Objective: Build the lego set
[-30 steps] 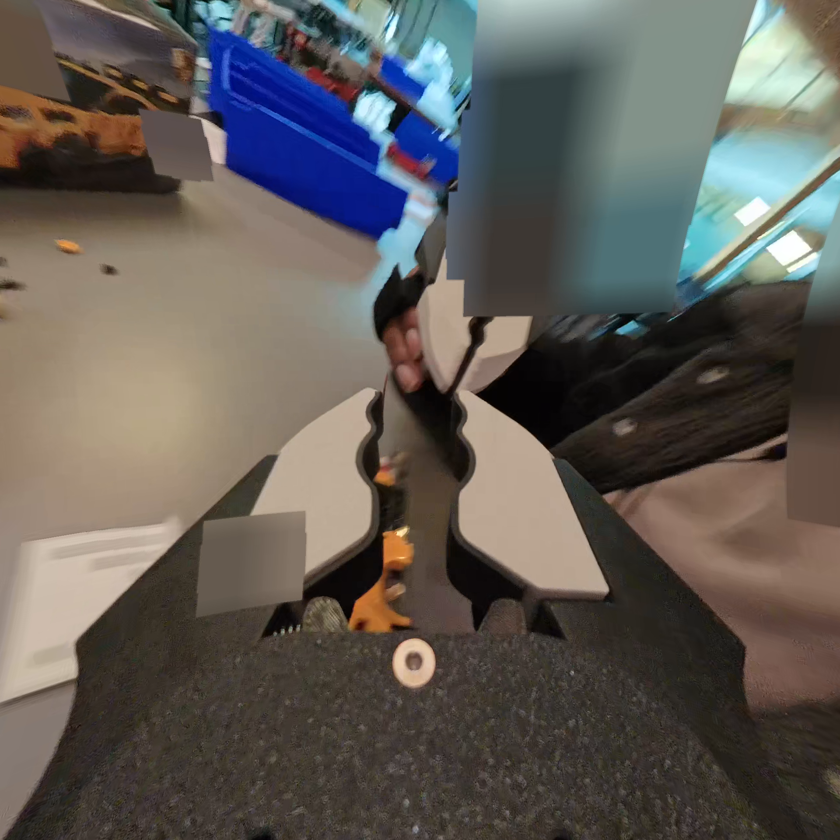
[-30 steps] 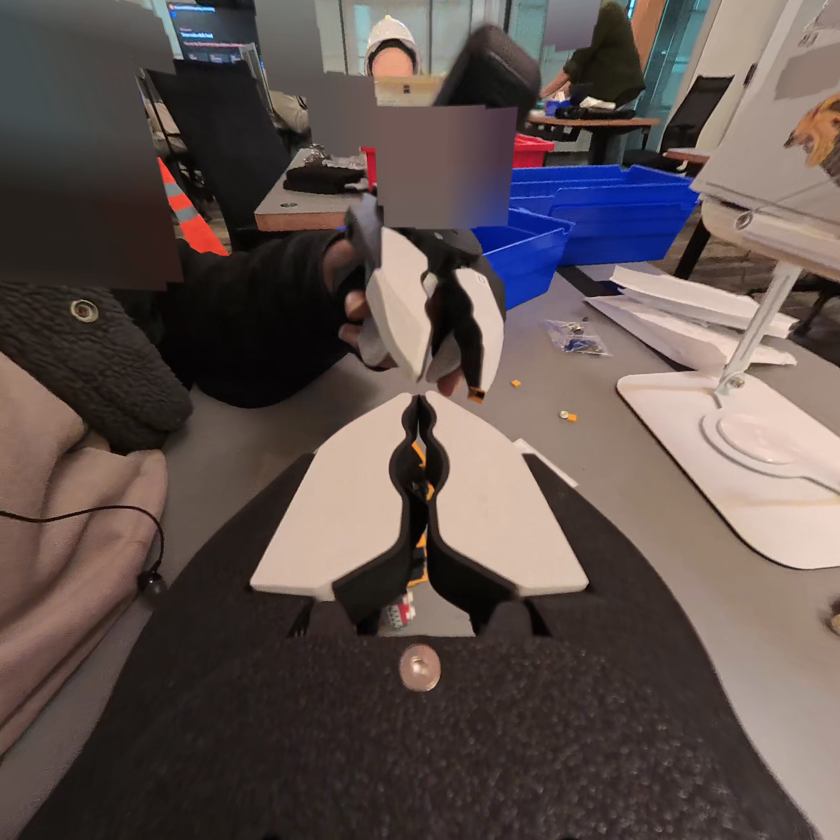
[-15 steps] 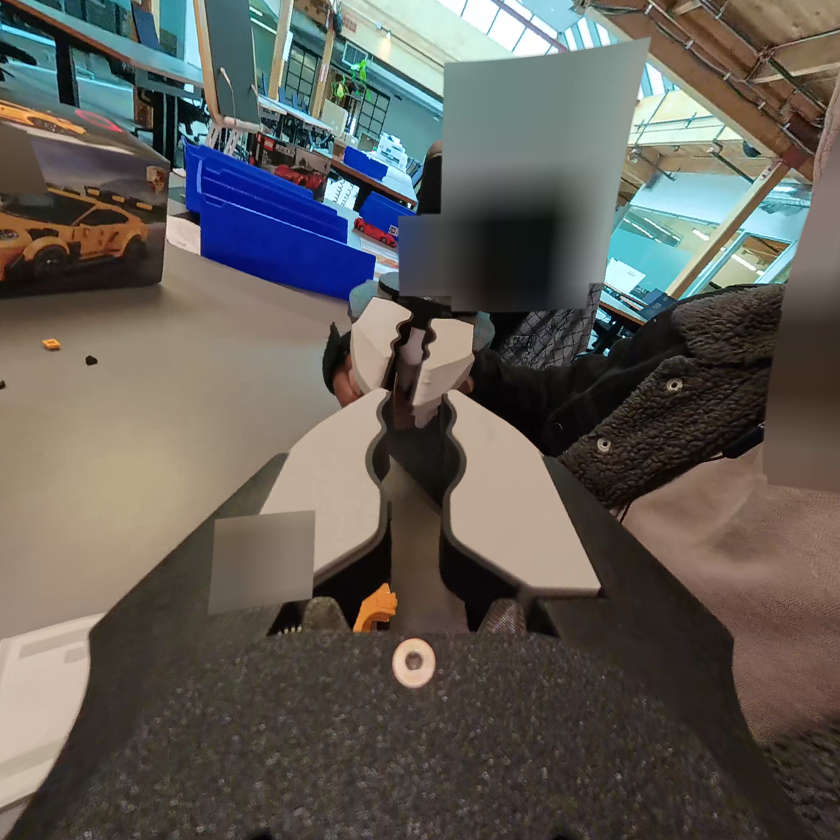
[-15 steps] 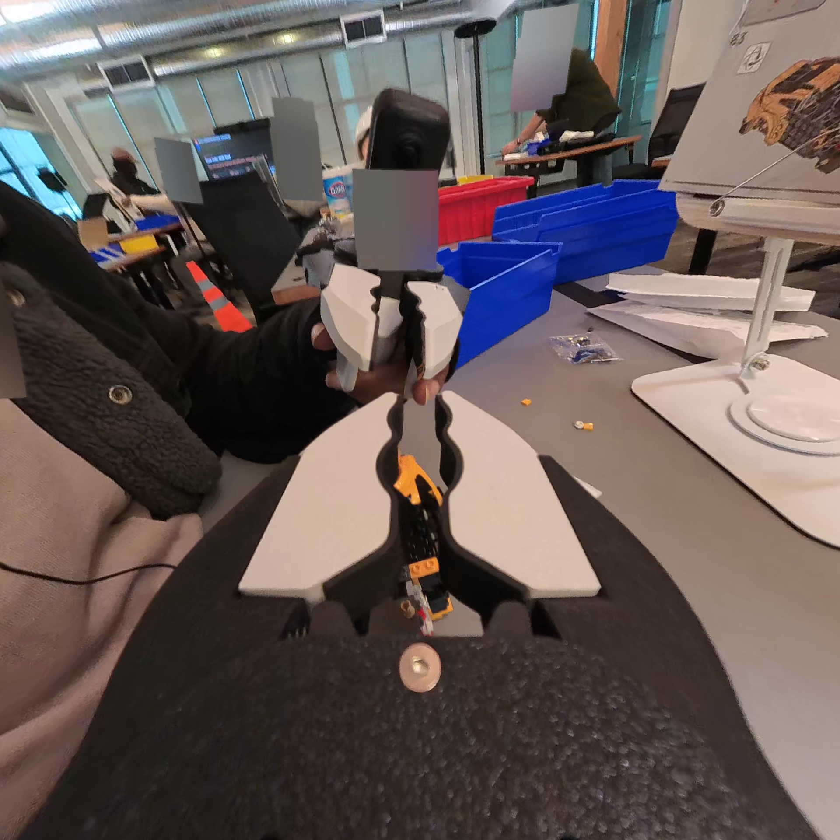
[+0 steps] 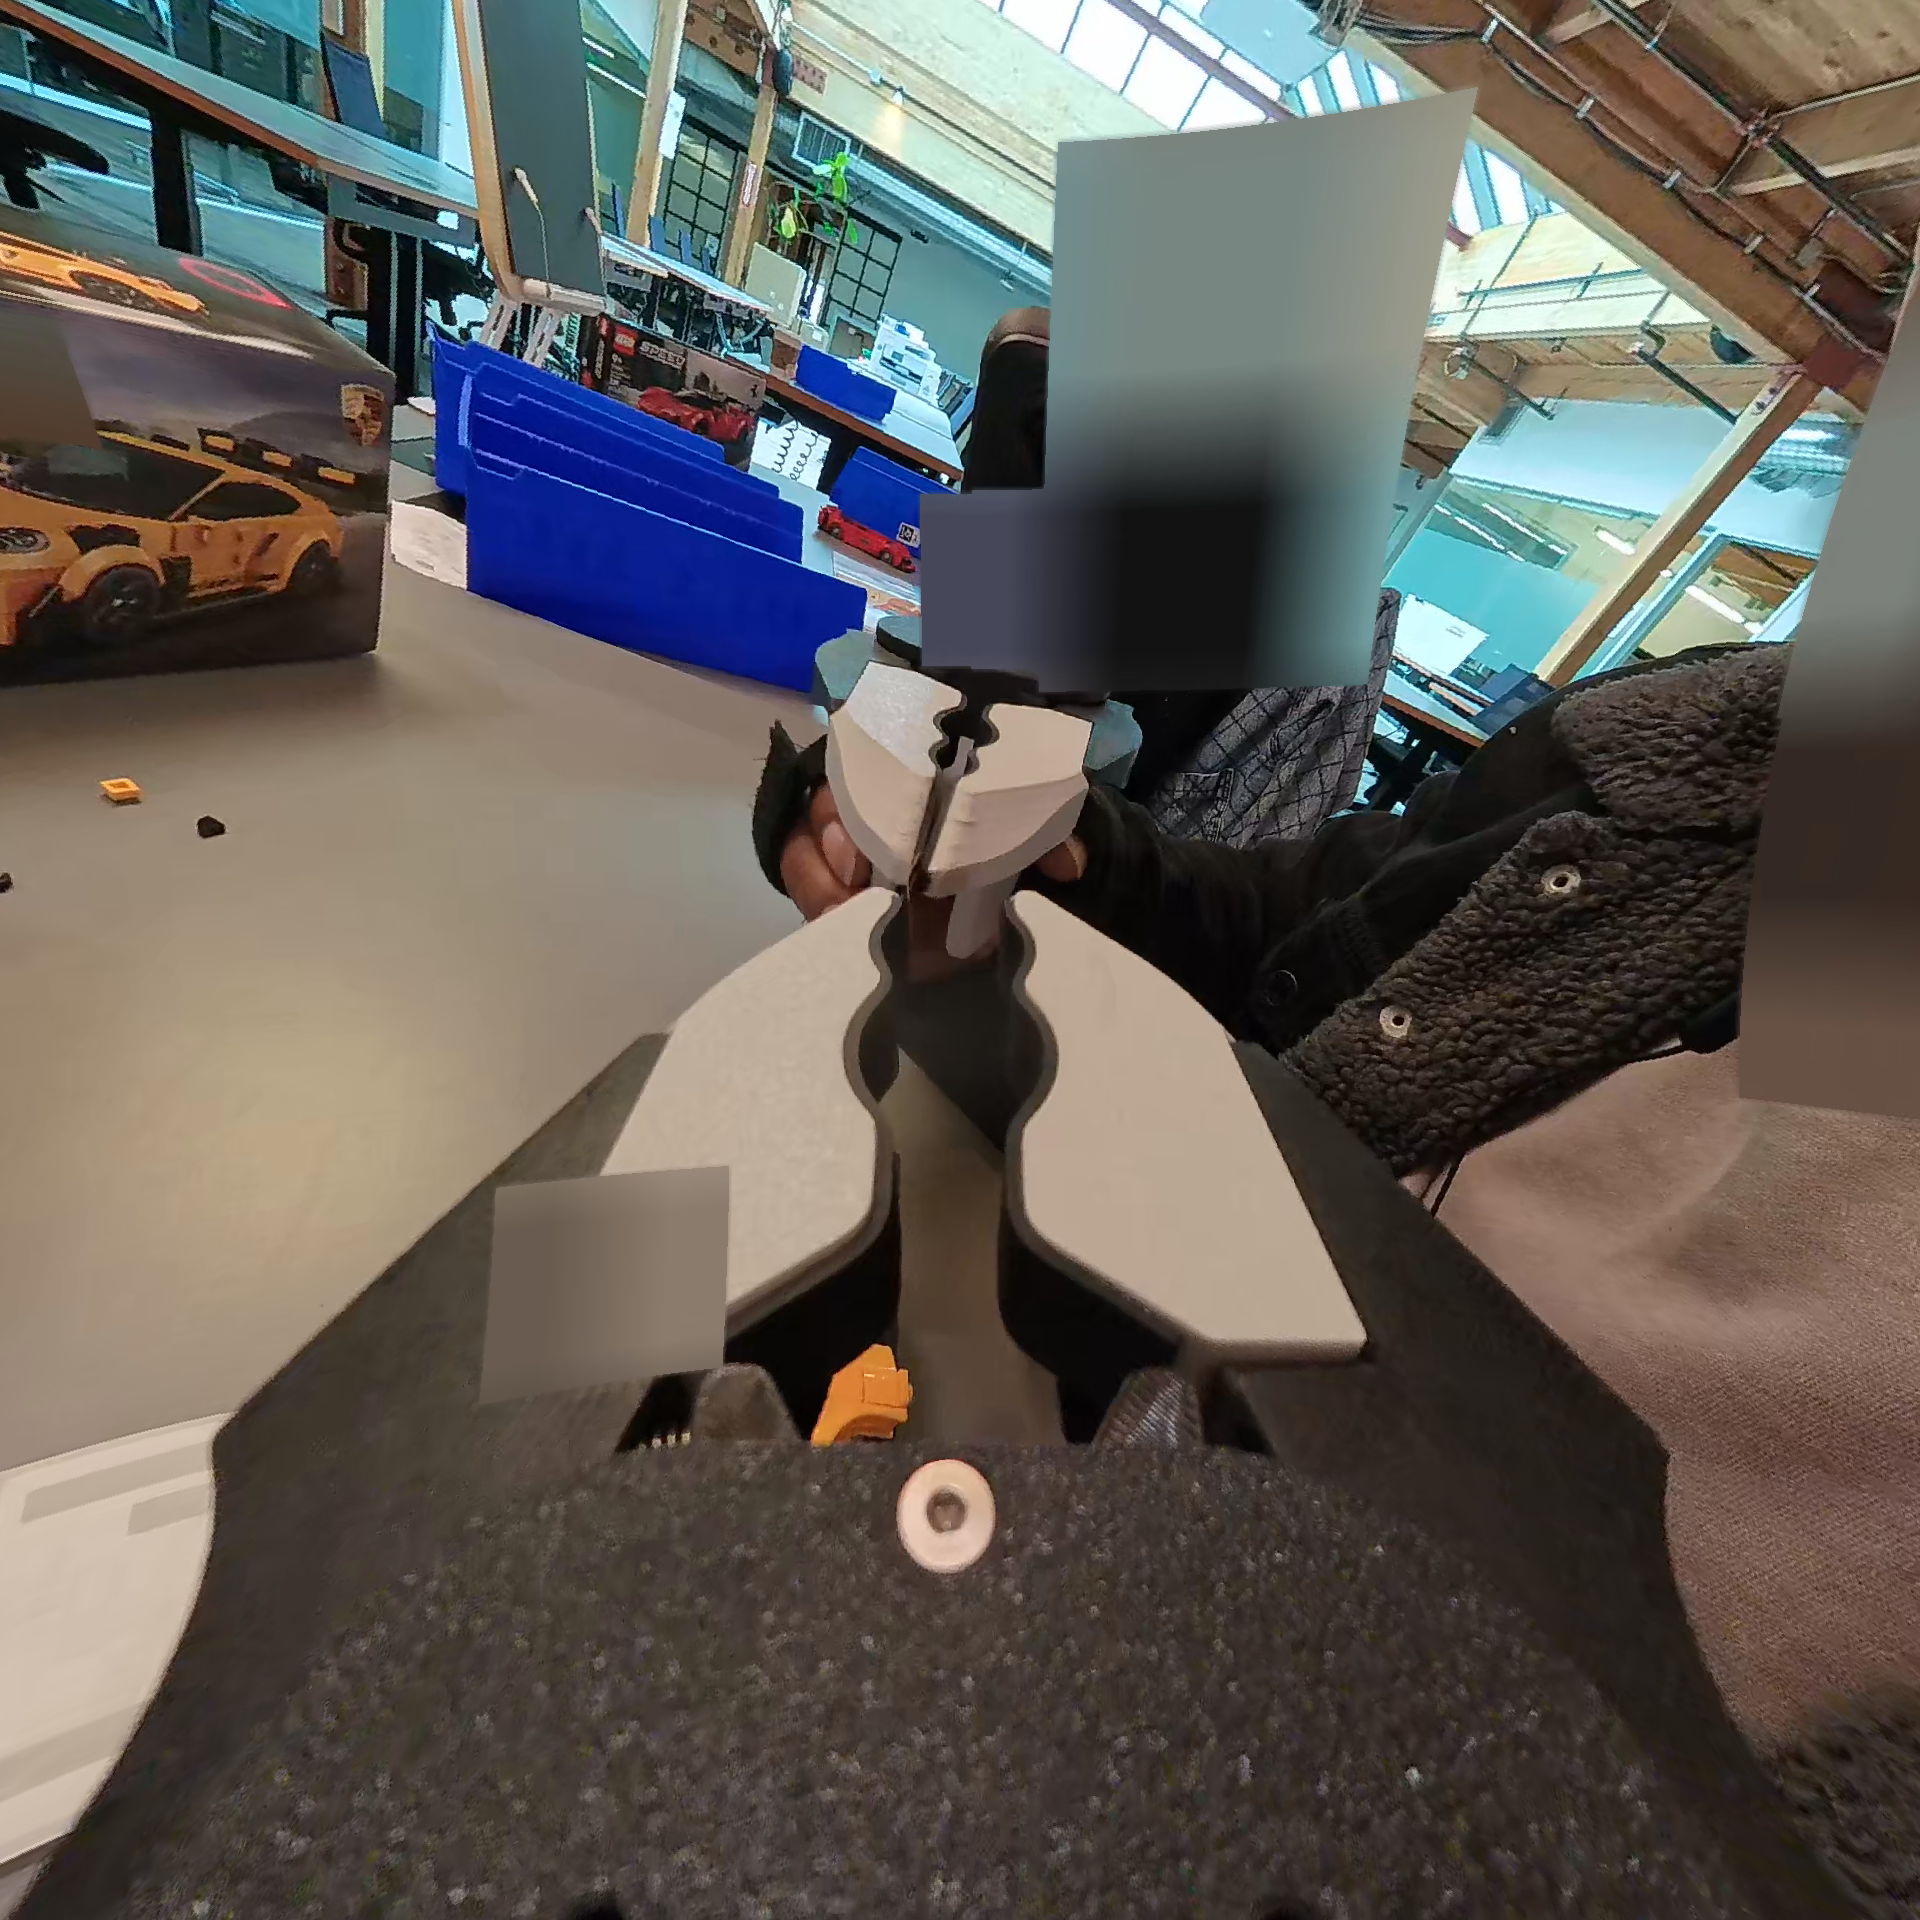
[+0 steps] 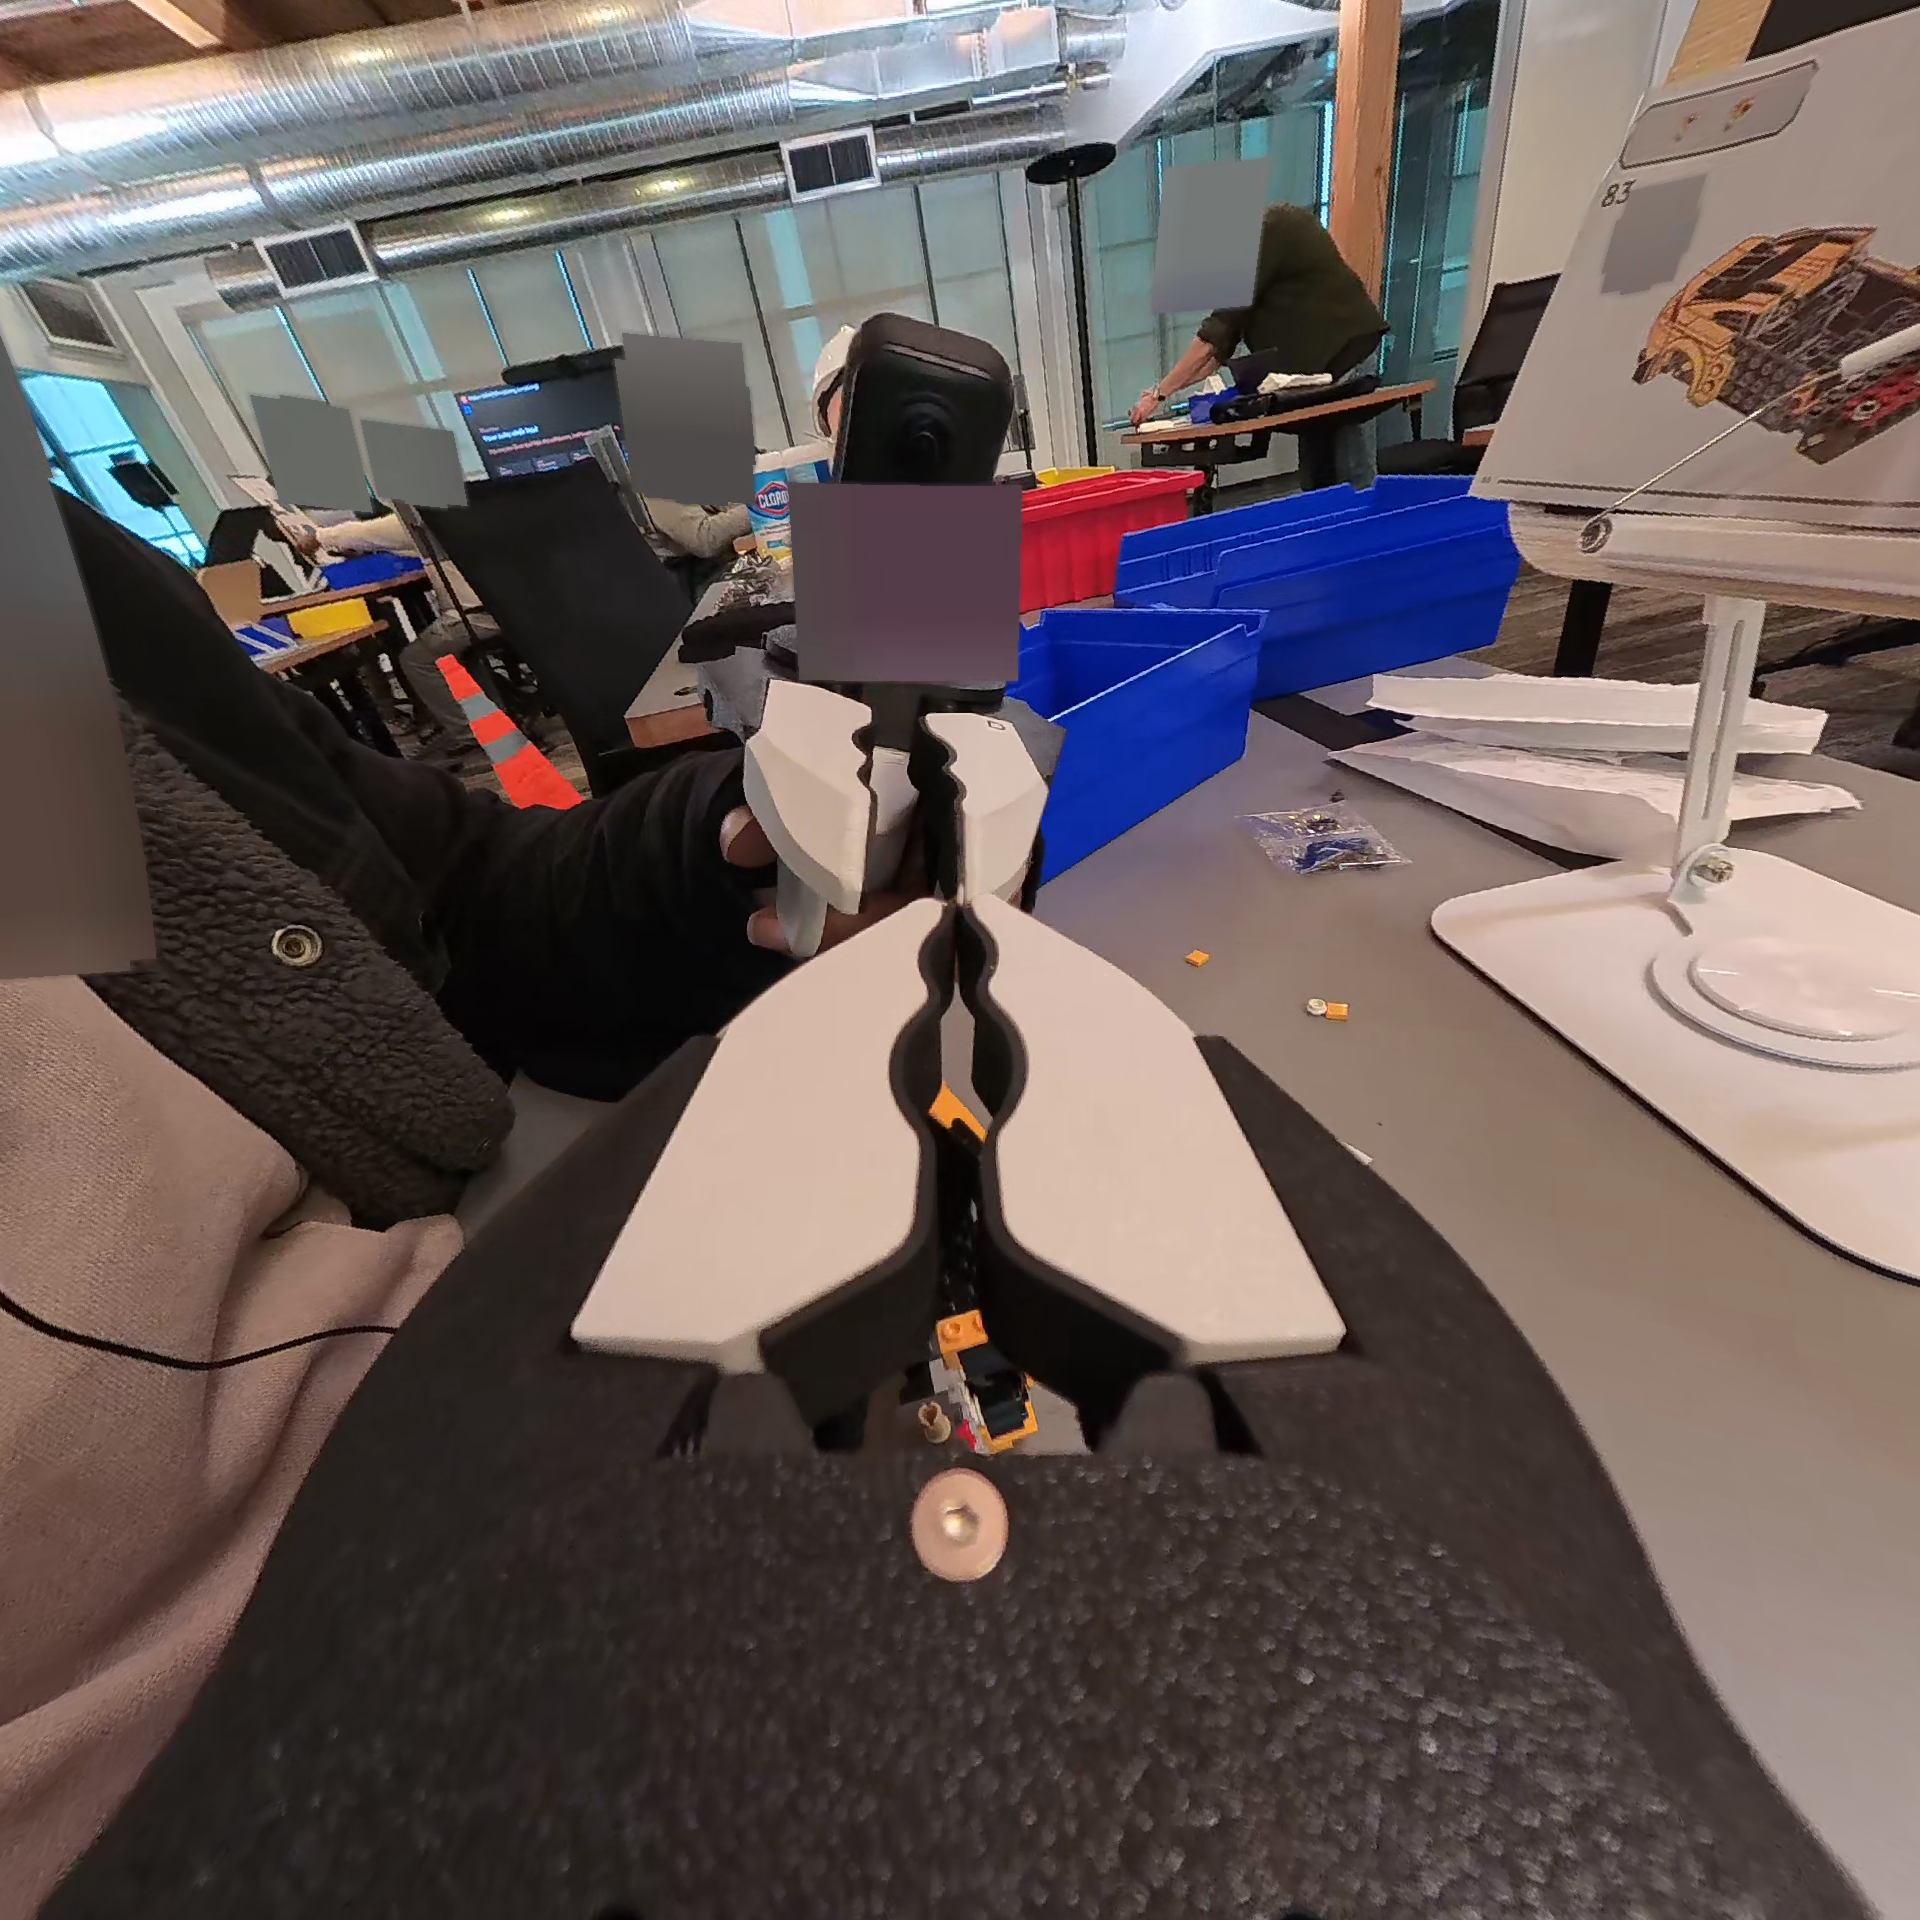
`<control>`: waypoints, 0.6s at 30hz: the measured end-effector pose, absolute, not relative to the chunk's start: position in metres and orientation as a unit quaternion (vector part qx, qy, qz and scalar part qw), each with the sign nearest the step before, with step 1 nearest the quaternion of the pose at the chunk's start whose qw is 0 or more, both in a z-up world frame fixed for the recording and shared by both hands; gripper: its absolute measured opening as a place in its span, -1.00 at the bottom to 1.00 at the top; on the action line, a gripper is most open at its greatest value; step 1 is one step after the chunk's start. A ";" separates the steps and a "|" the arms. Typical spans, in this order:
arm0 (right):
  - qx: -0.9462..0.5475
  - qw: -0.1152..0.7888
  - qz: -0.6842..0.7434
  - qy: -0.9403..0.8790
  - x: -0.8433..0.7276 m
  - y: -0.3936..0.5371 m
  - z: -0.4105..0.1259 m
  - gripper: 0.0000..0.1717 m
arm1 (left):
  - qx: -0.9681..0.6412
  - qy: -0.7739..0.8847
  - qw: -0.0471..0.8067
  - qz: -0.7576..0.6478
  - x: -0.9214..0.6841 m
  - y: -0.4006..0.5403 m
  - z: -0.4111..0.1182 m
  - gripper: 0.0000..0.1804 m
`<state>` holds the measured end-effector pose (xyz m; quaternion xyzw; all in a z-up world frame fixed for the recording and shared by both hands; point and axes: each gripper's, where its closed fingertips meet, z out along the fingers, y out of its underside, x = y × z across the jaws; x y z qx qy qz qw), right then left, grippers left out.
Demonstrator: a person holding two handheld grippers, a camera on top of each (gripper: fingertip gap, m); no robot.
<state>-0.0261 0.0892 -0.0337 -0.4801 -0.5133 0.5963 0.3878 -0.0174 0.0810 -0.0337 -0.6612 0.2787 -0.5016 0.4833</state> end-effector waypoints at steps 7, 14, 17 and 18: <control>-0.459 0.403 0.566 -0.553 -0.026 0.080 -0.037 -1.00 | -0.665 0.278 0.467 -0.513 -0.017 0.080 -0.037 -0.79; -0.445 0.403 0.539 -0.590 -0.023 0.074 -0.042 -1.00 | -0.672 0.251 0.429 -0.549 -0.023 0.082 -0.040 -0.64; -0.465 0.387 0.533 -0.591 -0.023 0.080 -0.048 -1.00 | -0.686 0.283 0.446 -0.501 -0.024 0.081 -0.043 -0.68; -0.469 0.386 0.532 -0.589 -0.023 0.081 -0.049 -1.00 | -0.683 0.284 0.447 -0.503 -0.023 0.080 -0.041 -0.69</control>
